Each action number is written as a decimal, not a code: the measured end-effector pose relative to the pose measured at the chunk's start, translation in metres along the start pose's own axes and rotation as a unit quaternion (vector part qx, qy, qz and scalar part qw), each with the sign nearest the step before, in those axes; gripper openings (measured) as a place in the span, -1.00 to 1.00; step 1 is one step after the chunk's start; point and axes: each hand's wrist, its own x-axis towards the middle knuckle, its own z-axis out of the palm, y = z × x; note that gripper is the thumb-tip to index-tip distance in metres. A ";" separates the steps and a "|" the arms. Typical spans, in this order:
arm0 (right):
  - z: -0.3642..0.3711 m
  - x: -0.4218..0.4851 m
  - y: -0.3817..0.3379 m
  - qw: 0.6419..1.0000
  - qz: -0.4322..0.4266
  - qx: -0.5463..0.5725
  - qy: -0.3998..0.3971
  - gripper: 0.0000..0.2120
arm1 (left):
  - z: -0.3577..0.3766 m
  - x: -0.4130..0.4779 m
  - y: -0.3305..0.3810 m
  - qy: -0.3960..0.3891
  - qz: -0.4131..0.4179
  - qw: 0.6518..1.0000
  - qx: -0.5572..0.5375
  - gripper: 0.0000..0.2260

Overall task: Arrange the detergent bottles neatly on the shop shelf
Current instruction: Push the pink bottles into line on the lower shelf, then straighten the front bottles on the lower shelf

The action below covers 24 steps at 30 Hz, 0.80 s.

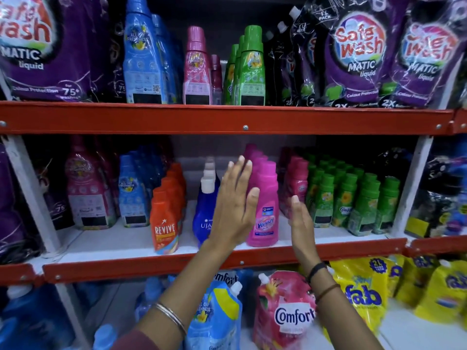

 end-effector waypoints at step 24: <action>-0.017 -0.003 0.024 0.985 0.102 0.075 -0.115 -0.29 | 0.055 -0.053 0.003 -0.057 -0.343 0.906 -0.242 -0.57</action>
